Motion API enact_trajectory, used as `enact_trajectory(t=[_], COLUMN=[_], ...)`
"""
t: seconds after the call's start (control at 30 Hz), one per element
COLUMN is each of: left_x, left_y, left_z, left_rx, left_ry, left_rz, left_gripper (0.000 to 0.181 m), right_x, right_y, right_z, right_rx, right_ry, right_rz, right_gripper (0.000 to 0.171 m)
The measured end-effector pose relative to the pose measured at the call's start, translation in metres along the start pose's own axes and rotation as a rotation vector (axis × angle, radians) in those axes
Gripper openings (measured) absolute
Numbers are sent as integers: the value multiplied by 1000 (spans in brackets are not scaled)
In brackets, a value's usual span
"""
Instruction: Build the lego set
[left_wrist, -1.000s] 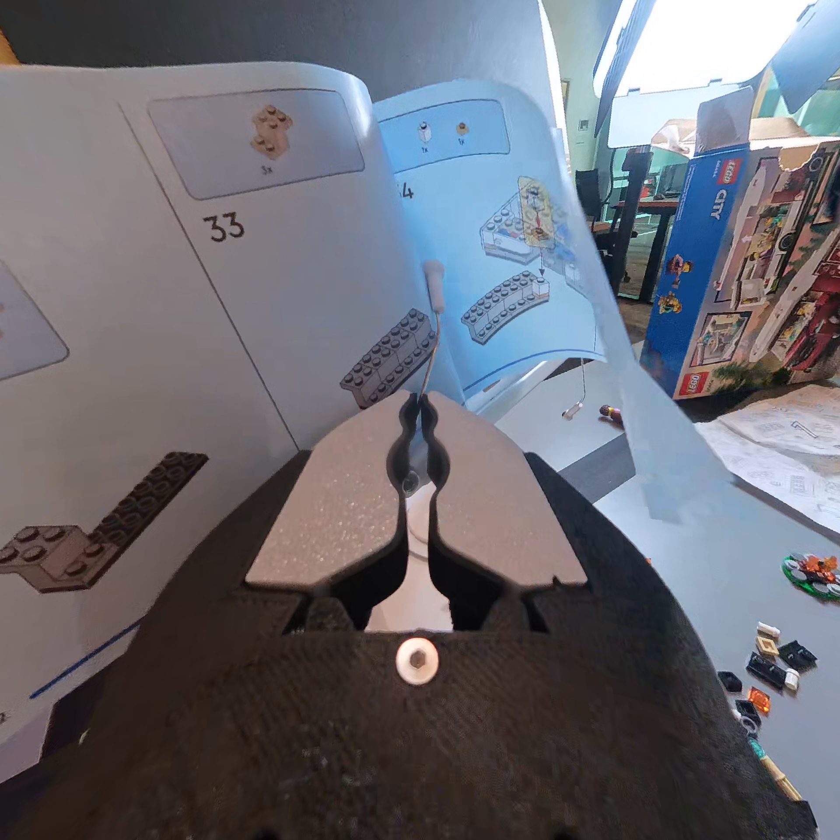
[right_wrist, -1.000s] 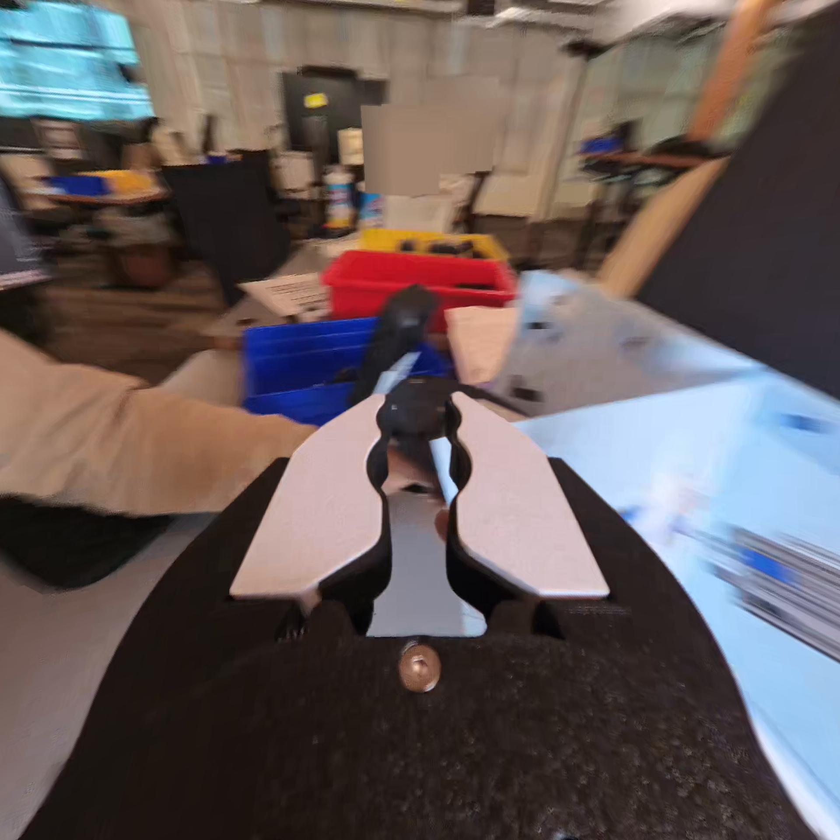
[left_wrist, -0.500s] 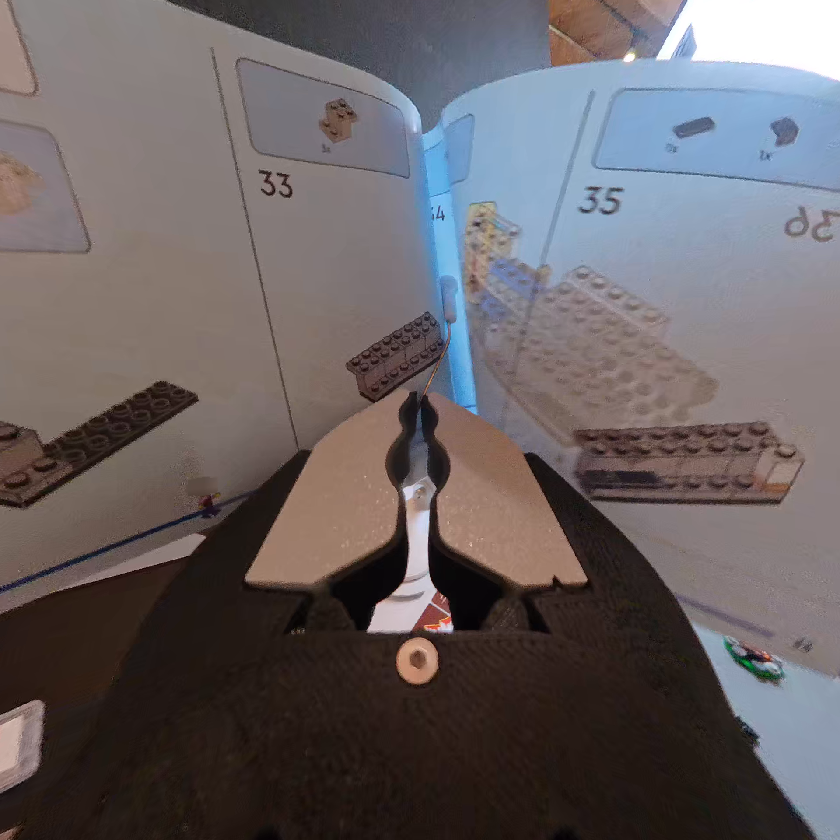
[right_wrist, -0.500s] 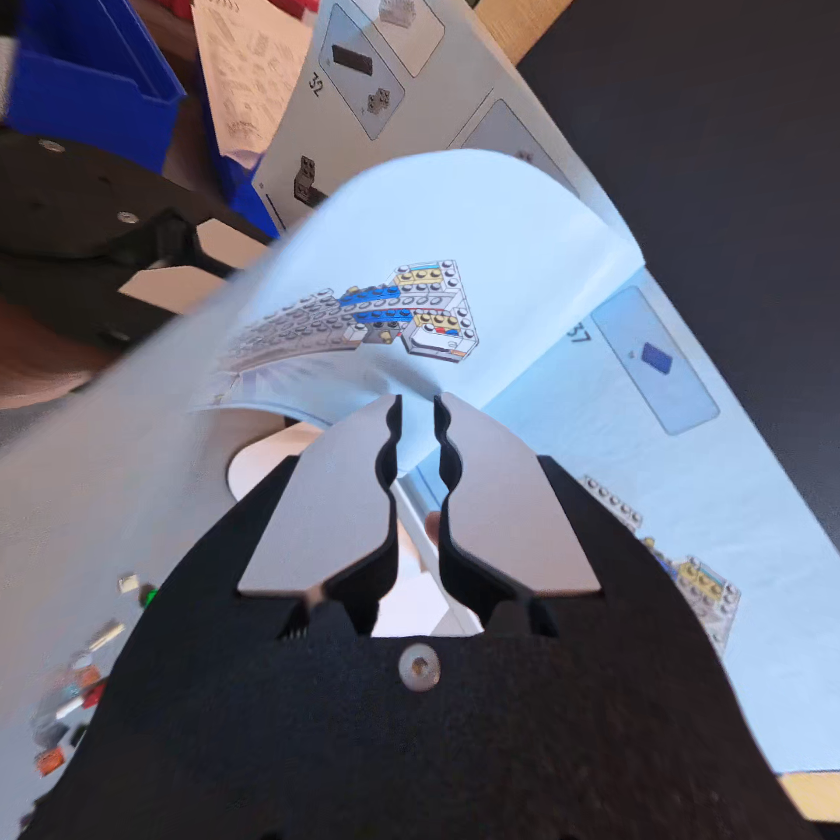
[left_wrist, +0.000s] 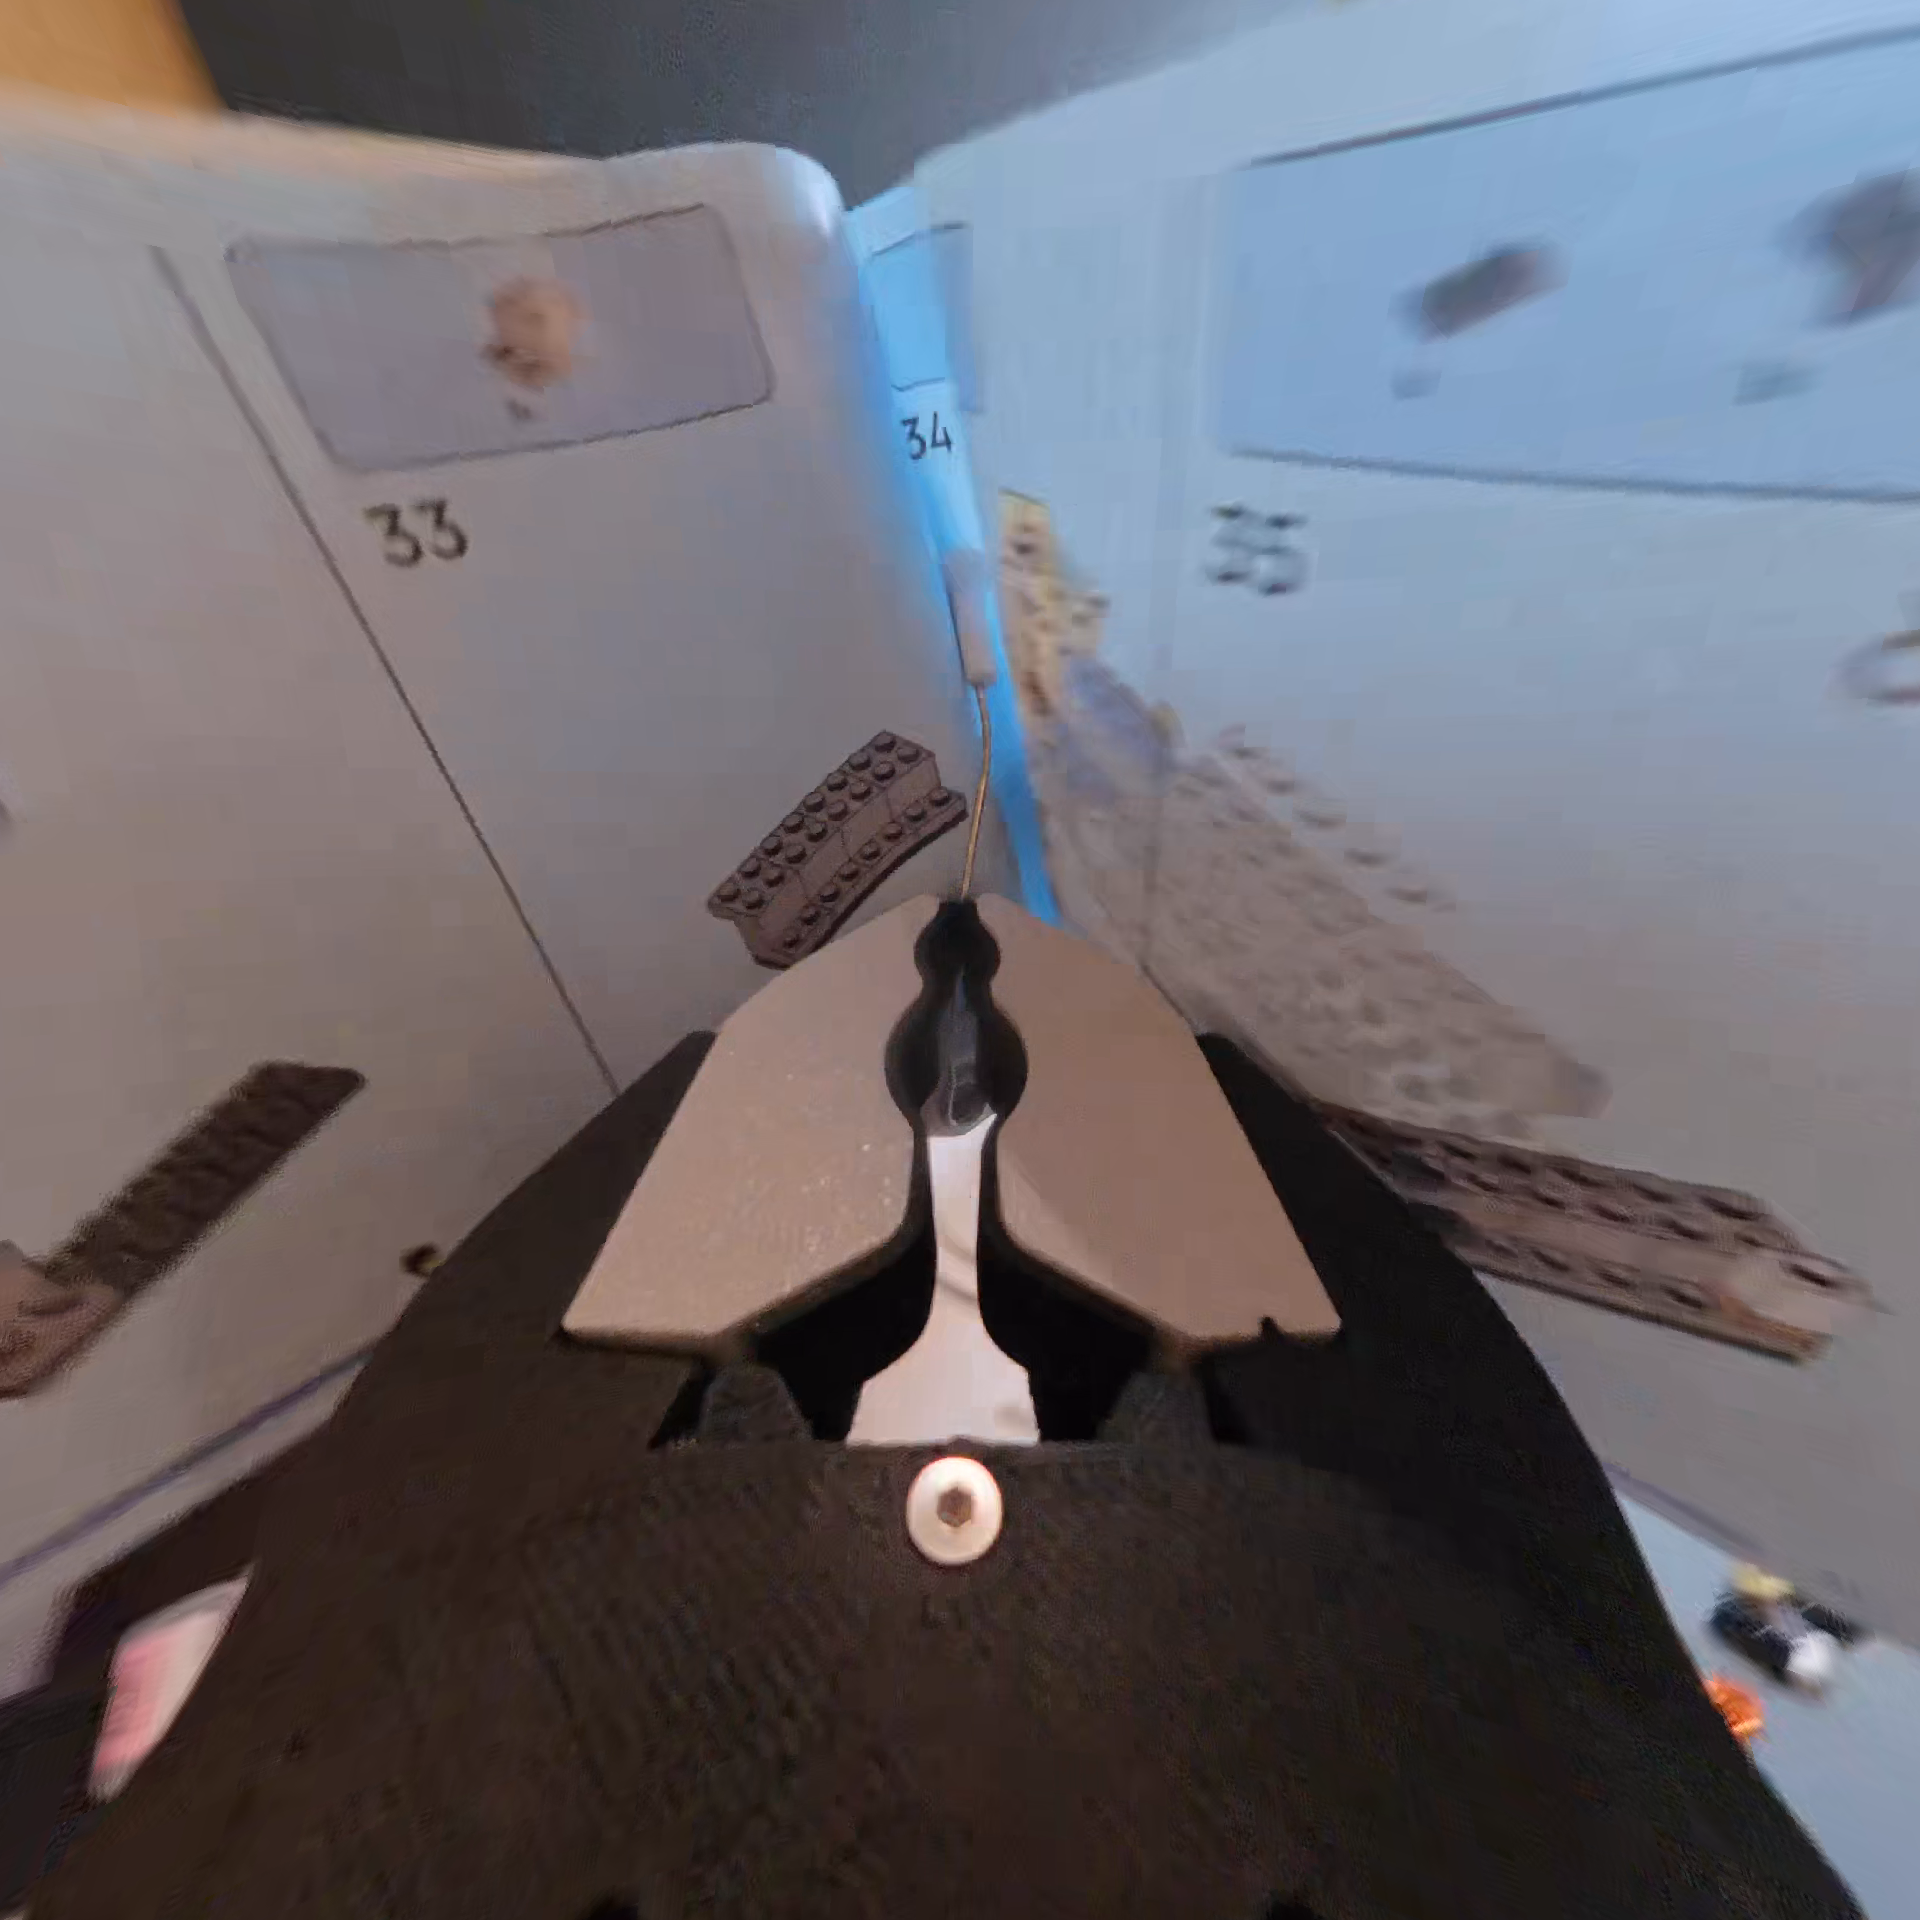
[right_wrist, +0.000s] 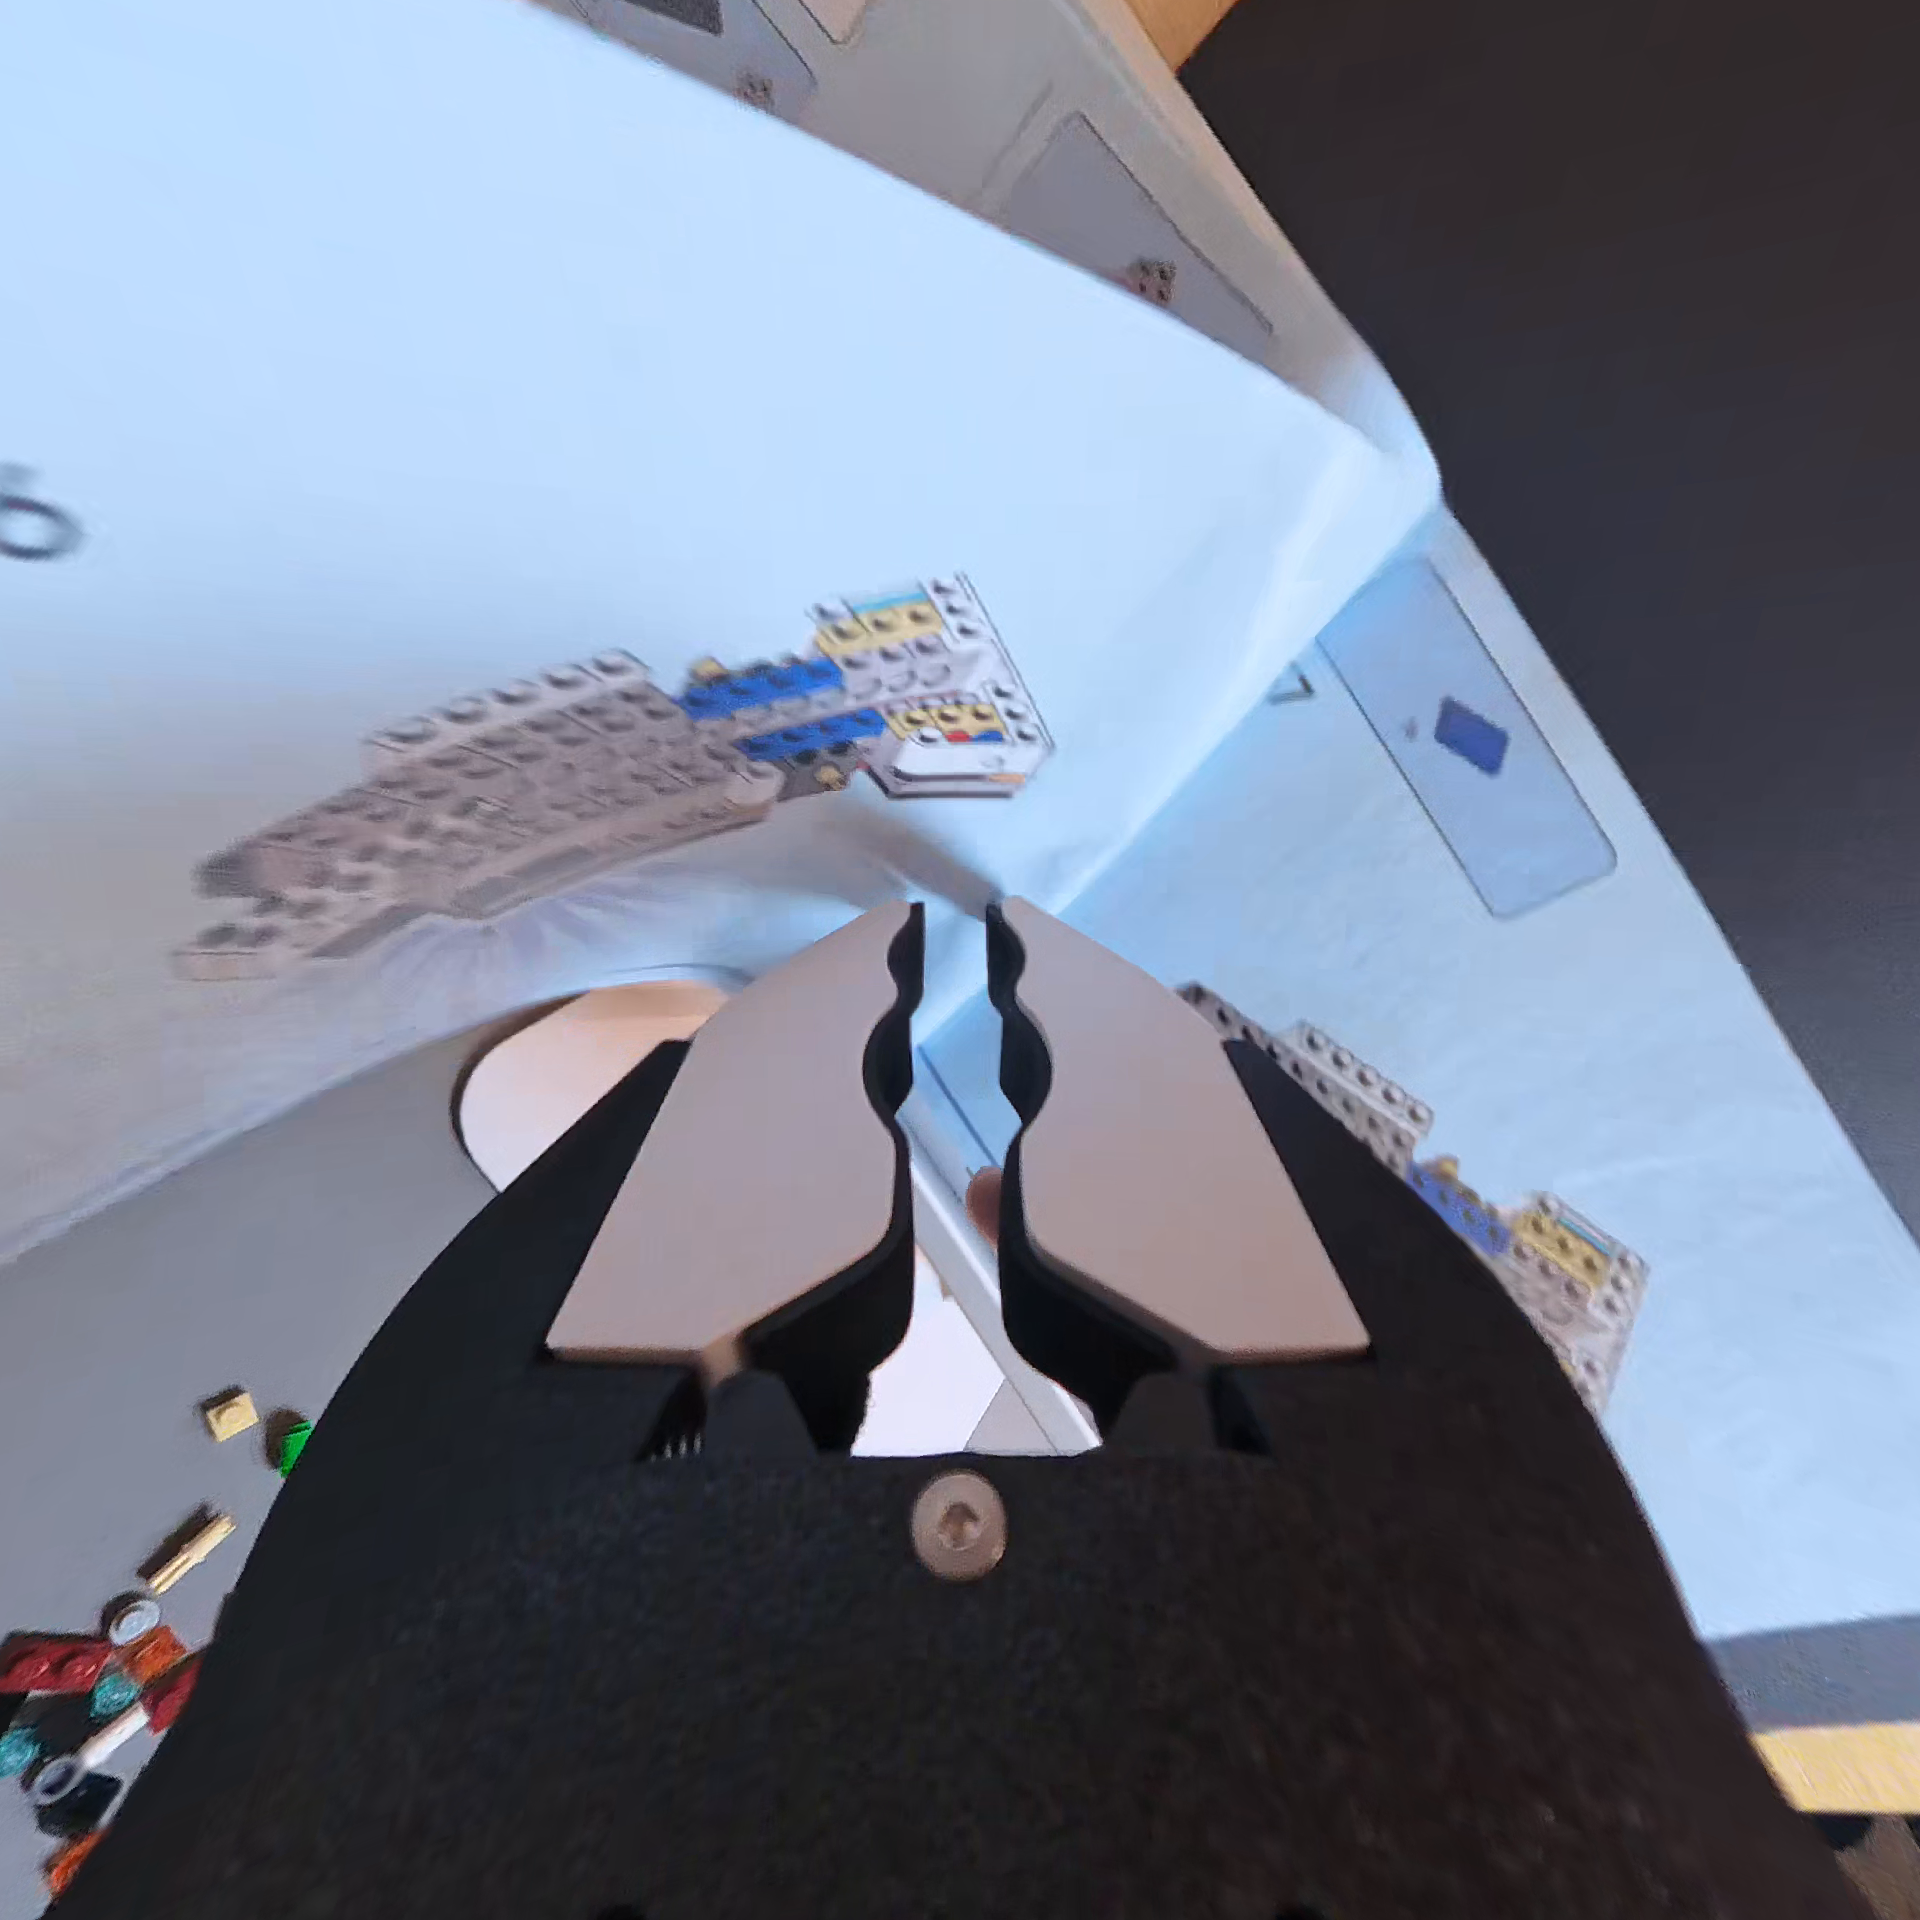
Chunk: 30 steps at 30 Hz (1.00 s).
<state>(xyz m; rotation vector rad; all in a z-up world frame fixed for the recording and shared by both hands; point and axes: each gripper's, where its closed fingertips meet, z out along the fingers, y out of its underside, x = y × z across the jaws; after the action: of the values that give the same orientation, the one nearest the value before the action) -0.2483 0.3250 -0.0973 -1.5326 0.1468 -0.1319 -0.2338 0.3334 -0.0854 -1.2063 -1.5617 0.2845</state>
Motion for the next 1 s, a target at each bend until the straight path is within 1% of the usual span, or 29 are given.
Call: enact_trajectory(t=[0.03,0.13,0.23,0.27,0.37,0.43,0.53,0.6,0.63,0.7,0.77,0.8,0.87,0.93,1.0], left_x=[-1,0,-1,0,0,1,3,3,2,2,4,6,8,8,7], left_y=[-1,-3,-4,-3,-2,-1,0,0,1,-1,-1,-1,-1,-1,-1], left_z=[-2,-6,-5,-5,-4,-3,-1,0,0,-2,-4,-4,-4,-3,-4], left_rx=[48,132,141,133,93,62,15,0,-5,-2,0,0,-10,-12,-6], left_ry=[23,96,143,144,119,122,92,52,37,6,2,3,4,1,4], left_rz=[-103,-316,-415,-399,-273,-221,-122,-49,-11,76,141,158,176,179,144], left_gripper=[1,2,3,3,1,2,1,0,0,0,0,0,0,0,0], right_x=[-2,-3,-1,1,18,45,88,106,109,103,92,91,91,96,105], right_y=[0,-1,-1,0,7,12,4,0,2,1,6,9,17,23,29], right_z=[2,4,6,6,-5,-18,-36,-35,-32,-26,-22,-22,-21,-25,-29], right_rx=[-7,-8,-10,-12,10,44,80,19,-26,-47,-82,-106,-184,-268,-317], right_ry=[-2,12,32,40,86,190,341,421,442,415,344,328,289,251,245], right_rz=[0,7,6,8,61,93,70,-38,-109,-205,-247,-282,-358,-381,-396], right_gripper=[12,13,14,14,16,22,40,57,61,46,22,18,14,14,14])
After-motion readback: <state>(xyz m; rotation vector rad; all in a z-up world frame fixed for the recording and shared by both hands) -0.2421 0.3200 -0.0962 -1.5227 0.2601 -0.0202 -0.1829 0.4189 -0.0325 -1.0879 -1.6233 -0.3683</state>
